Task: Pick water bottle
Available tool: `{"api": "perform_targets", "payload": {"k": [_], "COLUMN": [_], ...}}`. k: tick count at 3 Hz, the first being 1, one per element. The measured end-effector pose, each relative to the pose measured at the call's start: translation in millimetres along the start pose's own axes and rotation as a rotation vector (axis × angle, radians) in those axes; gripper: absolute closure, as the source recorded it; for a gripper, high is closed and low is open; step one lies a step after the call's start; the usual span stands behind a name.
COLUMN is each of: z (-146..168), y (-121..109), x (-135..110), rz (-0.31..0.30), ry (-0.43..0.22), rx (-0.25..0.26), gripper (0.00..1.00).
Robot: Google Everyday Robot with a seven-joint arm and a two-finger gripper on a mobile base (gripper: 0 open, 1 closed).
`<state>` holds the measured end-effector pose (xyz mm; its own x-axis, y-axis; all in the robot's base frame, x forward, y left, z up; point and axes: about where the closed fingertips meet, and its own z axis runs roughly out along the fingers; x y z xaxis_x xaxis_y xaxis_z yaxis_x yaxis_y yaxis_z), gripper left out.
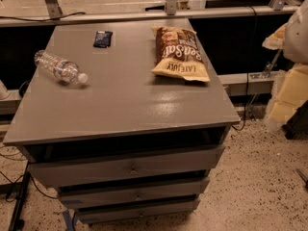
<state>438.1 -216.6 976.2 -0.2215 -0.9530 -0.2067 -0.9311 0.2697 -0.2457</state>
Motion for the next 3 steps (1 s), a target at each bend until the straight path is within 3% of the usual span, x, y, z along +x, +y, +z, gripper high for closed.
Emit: {"api": "perform_targets", "payload": {"k": [2,3], "z": [0,14], "y": [0,0], "x": [-5,-50], "rz": [-0.002,-0.020], "ry": [-0.012,-0.092], "rx": [0.001,-0.039], "gripper": [0.00,0.00]}}
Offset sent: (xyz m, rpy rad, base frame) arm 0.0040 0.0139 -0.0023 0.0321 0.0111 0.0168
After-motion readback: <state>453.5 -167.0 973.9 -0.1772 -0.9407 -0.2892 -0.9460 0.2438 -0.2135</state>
